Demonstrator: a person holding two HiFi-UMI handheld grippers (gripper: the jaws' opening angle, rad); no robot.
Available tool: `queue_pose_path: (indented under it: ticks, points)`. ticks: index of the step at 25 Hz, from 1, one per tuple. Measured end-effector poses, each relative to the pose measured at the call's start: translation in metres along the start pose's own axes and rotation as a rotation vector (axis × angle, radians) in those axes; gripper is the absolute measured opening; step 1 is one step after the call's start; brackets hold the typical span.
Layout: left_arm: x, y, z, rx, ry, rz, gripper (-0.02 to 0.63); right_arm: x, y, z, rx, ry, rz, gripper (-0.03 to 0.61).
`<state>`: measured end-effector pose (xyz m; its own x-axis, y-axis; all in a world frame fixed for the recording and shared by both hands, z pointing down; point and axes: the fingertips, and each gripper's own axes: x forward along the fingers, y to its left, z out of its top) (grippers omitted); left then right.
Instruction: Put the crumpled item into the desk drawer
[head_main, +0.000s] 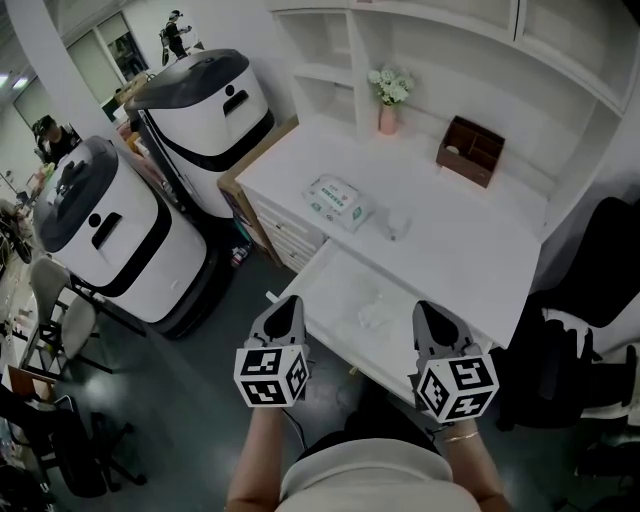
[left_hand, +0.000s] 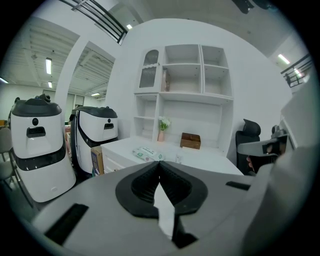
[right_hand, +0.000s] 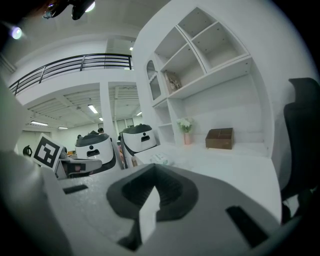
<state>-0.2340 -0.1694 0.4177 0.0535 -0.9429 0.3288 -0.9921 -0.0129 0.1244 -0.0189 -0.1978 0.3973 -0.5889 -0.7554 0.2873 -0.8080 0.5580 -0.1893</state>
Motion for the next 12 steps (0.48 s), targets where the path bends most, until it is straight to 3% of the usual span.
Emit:
queue_pose_path:
  ticks: [12]
  points:
    - [-0.0081,0.0005,-0.002,-0.013,-0.01,0.013,-0.006,-0.0039,-0.0008,-0.0042,-0.012,0.006,-0.005,0.002]
